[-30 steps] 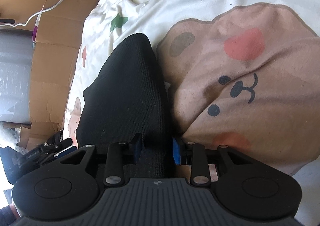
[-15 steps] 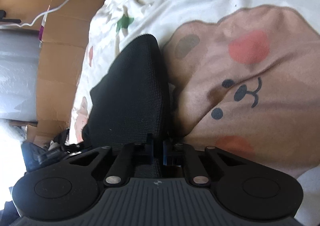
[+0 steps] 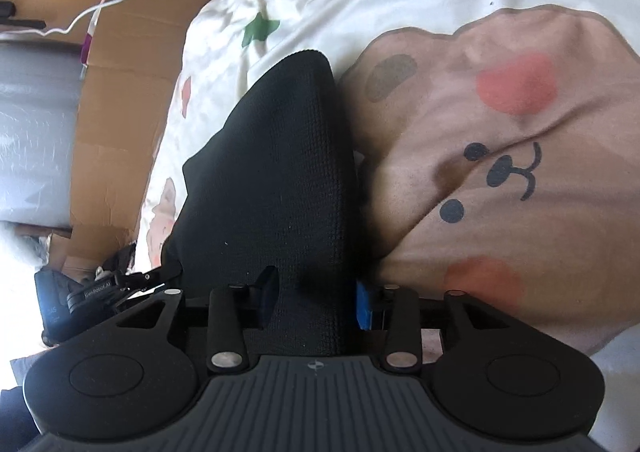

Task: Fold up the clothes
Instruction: 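Grasp the black pants bundle edge with the left tool beside the right tool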

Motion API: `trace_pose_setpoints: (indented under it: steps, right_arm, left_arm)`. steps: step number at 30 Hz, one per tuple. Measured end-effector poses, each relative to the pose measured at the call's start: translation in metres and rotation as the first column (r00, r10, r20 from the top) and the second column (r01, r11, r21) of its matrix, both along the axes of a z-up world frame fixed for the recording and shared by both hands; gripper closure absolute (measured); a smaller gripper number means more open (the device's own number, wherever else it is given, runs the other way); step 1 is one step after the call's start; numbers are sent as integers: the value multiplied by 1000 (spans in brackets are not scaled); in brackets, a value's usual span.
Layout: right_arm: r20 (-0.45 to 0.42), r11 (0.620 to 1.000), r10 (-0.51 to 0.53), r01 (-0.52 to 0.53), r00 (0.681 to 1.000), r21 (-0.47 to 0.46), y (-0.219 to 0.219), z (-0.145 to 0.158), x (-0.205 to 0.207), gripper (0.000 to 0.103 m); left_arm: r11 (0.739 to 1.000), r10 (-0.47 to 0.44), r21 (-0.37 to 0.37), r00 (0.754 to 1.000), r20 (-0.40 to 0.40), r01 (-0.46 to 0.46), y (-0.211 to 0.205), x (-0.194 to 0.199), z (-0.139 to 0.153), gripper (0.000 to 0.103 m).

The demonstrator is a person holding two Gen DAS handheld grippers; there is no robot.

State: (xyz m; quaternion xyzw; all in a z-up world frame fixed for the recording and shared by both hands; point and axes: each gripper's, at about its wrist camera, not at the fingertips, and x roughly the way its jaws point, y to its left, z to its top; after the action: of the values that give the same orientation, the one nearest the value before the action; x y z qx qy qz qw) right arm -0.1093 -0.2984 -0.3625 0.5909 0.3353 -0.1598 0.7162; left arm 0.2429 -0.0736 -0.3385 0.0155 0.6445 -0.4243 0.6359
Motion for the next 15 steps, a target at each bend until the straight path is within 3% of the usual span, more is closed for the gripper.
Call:
trace_pose_setpoints:
  steps: [2,8,9,11,15]
  right_arm:
    - [5,1000,-14,14,1000,10,-1,-4,-1,60]
    - [24,998,-49,48,999,28,0,-10,-2,60]
    - [25,999,-47,47,999,27,0,-10,-2,71]
    - [17,998,-61,60,998,37,-2,-11,-4,85]
    - [27,993,-102,101,994,60,-2,-10,-9,89]
  left_arm:
    - [1000,-10,0,1000,-9,10,0,0,-4,43]
    - [999,-27,-31,999,-45,26,-3,5,-12,42]
    - [999,-27,-37,998,-56,25,-3,6,-12,43]
    - [999,-18,-51,995,-94,13,0,10,-13,58]
    - [998,-26,-61,996,-89,21,5,14,-3,68]
